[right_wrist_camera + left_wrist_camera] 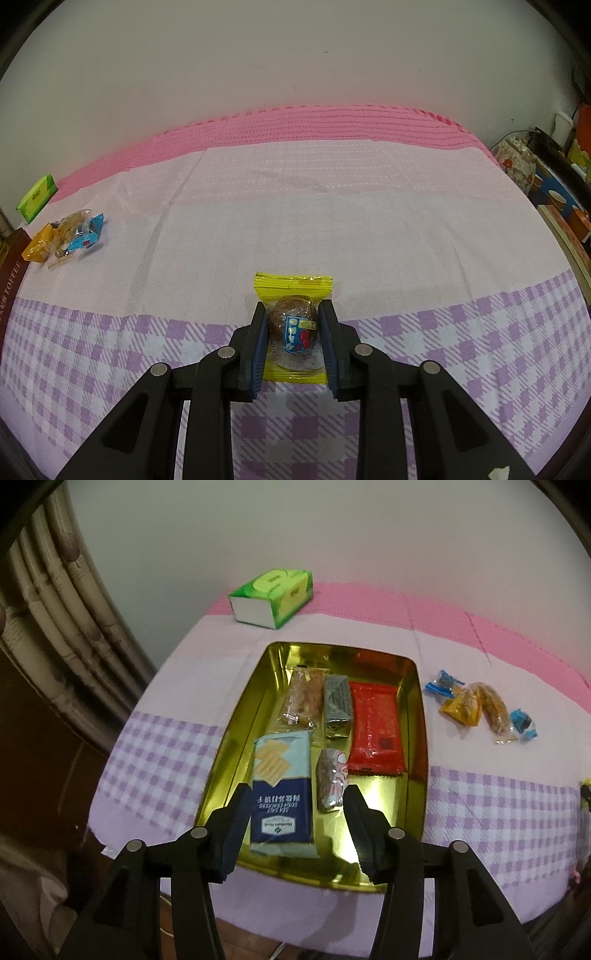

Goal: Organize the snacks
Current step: 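Lower the yellow candy into the gold tin with the right tool and release, then grasp the clear bagged pastry with red print using the right tool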

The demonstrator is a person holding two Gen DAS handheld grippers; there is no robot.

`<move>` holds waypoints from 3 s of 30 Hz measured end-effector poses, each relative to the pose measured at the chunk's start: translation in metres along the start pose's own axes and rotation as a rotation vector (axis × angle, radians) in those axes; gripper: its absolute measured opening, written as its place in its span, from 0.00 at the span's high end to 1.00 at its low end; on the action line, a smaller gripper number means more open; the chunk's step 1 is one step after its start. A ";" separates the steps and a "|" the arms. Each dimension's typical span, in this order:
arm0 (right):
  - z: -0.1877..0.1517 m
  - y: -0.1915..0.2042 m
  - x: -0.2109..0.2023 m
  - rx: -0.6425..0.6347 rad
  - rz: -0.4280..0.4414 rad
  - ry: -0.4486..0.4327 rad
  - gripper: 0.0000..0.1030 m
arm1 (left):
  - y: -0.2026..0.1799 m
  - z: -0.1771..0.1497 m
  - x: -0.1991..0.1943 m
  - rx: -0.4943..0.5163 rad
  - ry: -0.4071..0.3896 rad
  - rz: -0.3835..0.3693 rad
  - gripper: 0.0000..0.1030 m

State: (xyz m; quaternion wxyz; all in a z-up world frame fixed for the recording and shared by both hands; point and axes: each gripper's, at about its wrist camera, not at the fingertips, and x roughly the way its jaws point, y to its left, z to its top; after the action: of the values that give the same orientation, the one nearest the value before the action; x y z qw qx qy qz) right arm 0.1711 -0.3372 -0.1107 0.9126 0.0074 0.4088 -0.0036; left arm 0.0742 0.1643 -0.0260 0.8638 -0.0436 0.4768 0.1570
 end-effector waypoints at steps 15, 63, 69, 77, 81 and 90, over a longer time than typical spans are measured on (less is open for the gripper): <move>-0.005 0.018 -0.026 0.042 0.082 0.016 0.77 | 0.015 -0.013 -0.005 -0.014 -0.047 0.076 0.46; 0.061 0.438 0.004 -0.346 0.573 0.160 0.76 | 0.029 -0.006 0.000 -0.041 -0.041 0.069 0.35; 0.063 0.436 0.005 -0.325 0.577 0.159 0.75 | 0.029 -0.006 0.000 -0.044 -0.034 0.065 0.34; 0.067 0.411 -0.013 -0.262 0.637 0.113 0.73 | 0.029 -0.006 0.001 -0.038 -0.033 0.069 0.34; 0.061 0.380 -0.028 -0.225 0.643 0.071 0.71 | 0.025 -0.008 0.002 -0.022 -0.030 0.074 0.33; 0.026 0.276 -0.029 -0.154 0.487 0.037 0.68 | 0.014 -0.011 0.000 0.018 -0.034 0.088 0.33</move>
State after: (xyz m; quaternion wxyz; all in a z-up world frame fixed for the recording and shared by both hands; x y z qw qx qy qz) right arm 0.1750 -0.0619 -0.0685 0.8768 0.0362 0.4106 0.2477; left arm 0.0614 0.1748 -0.0312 0.8645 -0.0122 0.4647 0.1911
